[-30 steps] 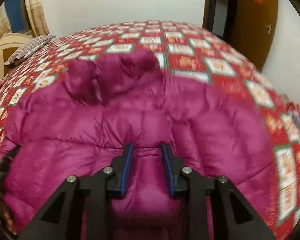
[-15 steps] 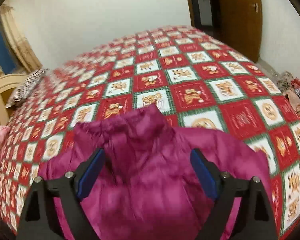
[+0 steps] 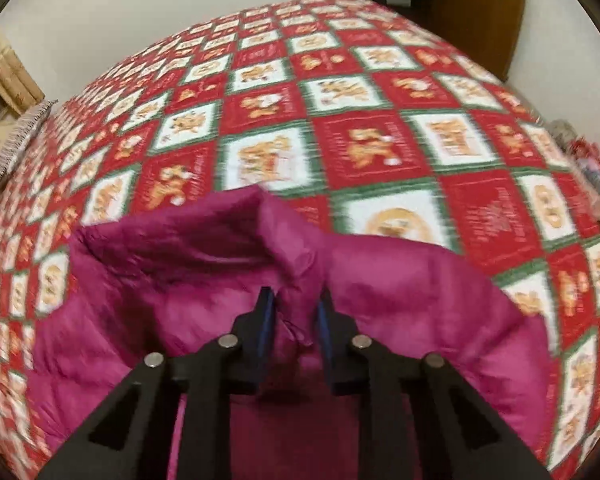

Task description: Fold large clothes

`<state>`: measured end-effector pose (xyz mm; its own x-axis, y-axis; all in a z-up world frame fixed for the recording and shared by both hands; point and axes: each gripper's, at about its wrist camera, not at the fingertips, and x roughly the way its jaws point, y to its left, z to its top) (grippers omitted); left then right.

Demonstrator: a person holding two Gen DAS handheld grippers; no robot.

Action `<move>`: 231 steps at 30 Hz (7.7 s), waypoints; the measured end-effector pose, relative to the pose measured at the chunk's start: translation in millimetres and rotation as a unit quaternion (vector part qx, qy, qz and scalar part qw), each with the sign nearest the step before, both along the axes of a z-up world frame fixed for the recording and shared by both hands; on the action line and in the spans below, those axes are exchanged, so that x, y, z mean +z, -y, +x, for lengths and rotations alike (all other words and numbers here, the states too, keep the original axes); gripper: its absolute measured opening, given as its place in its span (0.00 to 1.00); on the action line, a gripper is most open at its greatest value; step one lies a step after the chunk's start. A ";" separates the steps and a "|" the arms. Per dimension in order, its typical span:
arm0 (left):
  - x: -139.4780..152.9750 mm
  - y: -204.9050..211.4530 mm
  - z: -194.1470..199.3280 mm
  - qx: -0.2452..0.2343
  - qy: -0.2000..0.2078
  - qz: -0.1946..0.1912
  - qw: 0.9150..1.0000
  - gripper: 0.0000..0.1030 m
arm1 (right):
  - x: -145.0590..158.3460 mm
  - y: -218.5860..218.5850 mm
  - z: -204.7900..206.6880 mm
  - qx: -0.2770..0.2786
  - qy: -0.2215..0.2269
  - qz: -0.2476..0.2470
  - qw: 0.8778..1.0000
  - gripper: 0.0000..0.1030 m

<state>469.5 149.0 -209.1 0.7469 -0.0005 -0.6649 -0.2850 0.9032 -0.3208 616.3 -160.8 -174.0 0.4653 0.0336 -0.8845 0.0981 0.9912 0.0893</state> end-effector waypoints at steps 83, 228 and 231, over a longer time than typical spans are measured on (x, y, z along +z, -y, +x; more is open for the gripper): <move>-7.1 96.3 148.1 -0.071 -0.063 0.070 0.993 0.70 | -29.4 -3.7 -30.7 0.064 0.138 0.038 0.988 0.20; 125.4 -40.8 -111.5 -0.199 0.030 -0.131 0.971 0.04 | 125.3 104.2 -296.2 0.024 0.215 0.187 0.958 0.12; 98.3 -39.5 -77.4 -0.177 0.002 -0.115 0.978 0.04 | 102.7 103.0 -259.2 0.014 0.193 0.177 0.965 0.12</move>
